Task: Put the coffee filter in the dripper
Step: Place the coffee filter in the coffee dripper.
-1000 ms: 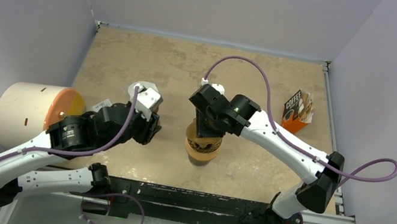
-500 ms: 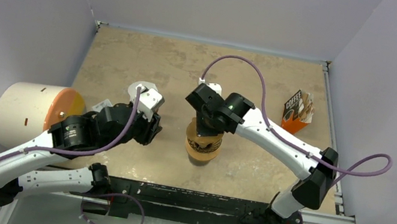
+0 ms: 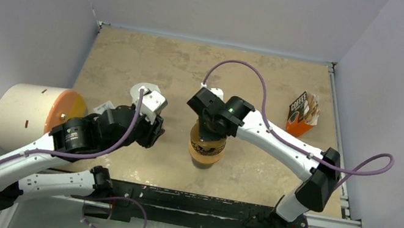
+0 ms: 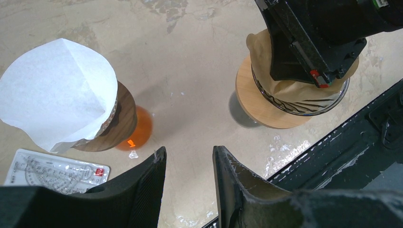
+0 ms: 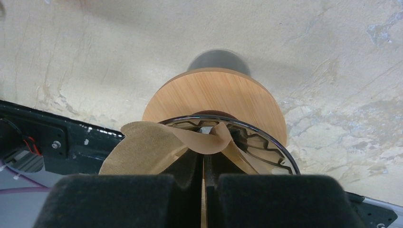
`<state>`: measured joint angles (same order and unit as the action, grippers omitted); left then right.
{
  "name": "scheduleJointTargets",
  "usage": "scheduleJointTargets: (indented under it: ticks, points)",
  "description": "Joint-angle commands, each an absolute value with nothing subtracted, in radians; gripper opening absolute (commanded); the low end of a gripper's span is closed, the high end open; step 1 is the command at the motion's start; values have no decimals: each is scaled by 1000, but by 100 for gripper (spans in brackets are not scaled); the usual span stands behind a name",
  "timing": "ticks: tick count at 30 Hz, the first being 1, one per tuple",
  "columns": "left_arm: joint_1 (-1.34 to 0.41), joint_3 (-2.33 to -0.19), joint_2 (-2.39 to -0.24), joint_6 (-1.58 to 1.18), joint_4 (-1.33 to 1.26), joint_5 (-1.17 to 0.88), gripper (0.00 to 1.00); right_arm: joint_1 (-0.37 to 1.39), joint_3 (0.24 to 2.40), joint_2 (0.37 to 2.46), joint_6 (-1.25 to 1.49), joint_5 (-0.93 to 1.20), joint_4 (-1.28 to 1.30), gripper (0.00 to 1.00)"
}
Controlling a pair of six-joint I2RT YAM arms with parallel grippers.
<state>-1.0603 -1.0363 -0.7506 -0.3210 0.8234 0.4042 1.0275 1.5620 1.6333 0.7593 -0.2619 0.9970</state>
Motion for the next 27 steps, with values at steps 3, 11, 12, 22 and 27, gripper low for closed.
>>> scheduleJointTargets:
  ticks: [3,11,12,22,27]
  points:
    - [-1052,-1037,-744,-310,788,400,39,1042,1561,1573,762,-241,1008,0]
    - [-1050,-1037,-744,-310,787,396,39,1055,1565,1562,767,-241,1026,0]
    - [-1049,-1037,-742,-310,787,396,39,1056,1556,1562,768,-242,1026,0]
    - [-1049,-1037,-745,-311,787,394,39,1055,1492,1582,773,-238,993,0]
    - [-1049,-1037,-744,-311,788,394,39,1055,1466,1592,779,-224,962,0]
